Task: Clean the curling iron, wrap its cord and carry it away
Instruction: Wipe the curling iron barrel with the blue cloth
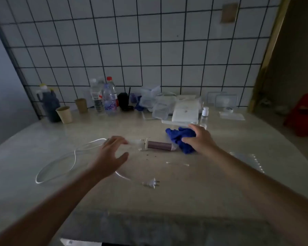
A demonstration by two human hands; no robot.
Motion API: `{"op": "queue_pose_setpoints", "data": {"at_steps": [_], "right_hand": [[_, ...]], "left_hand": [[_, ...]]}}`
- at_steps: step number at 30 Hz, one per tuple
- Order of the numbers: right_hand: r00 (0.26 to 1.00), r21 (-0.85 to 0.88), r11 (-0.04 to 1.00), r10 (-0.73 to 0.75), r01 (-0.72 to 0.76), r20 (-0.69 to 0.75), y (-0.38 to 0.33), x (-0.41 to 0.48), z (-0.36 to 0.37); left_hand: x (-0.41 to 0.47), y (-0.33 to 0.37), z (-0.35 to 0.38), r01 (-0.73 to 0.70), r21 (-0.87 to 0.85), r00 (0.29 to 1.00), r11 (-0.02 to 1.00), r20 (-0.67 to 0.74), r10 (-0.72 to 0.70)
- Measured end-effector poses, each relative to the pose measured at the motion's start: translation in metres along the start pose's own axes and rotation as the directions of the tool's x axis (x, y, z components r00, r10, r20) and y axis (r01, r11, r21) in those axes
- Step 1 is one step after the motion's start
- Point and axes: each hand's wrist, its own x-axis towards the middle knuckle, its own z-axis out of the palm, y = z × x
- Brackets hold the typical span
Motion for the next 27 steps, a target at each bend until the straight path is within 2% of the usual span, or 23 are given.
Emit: {"op": "queue_pose_setpoints", "data": {"at_steps": [3, 4, 8, 12, 15, 17, 19, 21, 23, 25, 27], "right_hand": [[0.957, -0.02, 0.989, 0.148, -0.147, 0.251, 0.0, 0.027, 0.002], [0.95, -0.05, 0.987, 0.159, -0.151, 0.267, 0.003, 0.033, 0.005], [0.994, -0.151, 0.987, 0.071, -0.058, 0.079, 0.022, 0.038, 0.026], [0.982, -0.138, 0.983, 0.136, -0.117, 0.131, 0.022, 0.055, 0.027], [0.972, -0.035, 0.981, 0.192, -0.189, 0.133, 0.024, 0.069, 0.028], [0.967, 0.132, 0.959, 0.246, -0.252, 0.06, 0.027, 0.076, 0.028], [0.97, 0.342, 0.915, 0.24, -0.213, -0.038, 0.021, 0.076, 0.025], [0.976, 0.489, 0.868, 0.174, -0.09, -0.13, 0.005, 0.07, 0.018], [0.975, 0.579, 0.815, 0.095, 0.04, -0.201, -0.017, 0.067, 0.01], [0.965, 0.595, 0.789, 0.009, 0.155, -0.264, -0.041, 0.068, 0.004], [0.95, 0.582, 0.777, -0.064, 0.239, -0.304, -0.062, 0.07, 0.004]], "left_hand": [[0.031, 0.005, 0.013, -0.07, 0.115, 0.992, 0.991, 0.11, 0.058], [0.039, 0.007, 0.015, -0.085, 0.129, 0.986, 0.988, 0.151, 0.065], [0.06, -0.004, 0.034, -0.222, 0.219, 0.941, 0.95, 0.303, 0.15], [0.081, -0.007, 0.043, -0.247, 0.223, 0.934, 0.943, 0.314, 0.17], [0.091, -0.013, 0.048, -0.249, 0.259, 0.913, 0.933, 0.385, 0.136], [0.093, -0.017, 0.051, -0.227, 0.225, 0.908, 0.948, 0.4, 0.122], [0.093, -0.022, 0.052, -0.122, 0.128, 0.932, 0.984, 0.356, 0.069], [0.095, -0.025, 0.05, 0.034, -0.021, 0.958, 0.999, 0.285, -0.027], [0.103, -0.024, 0.049, 0.193, -0.247, 0.965, 0.95, 0.223, -0.138], [0.121, -0.017, 0.047, 0.324, -0.534, 0.946, 0.781, 0.203, -0.253], [0.14, -0.009, 0.046, 0.421, -0.717, 0.892, 0.555, 0.217, -0.396]]}}
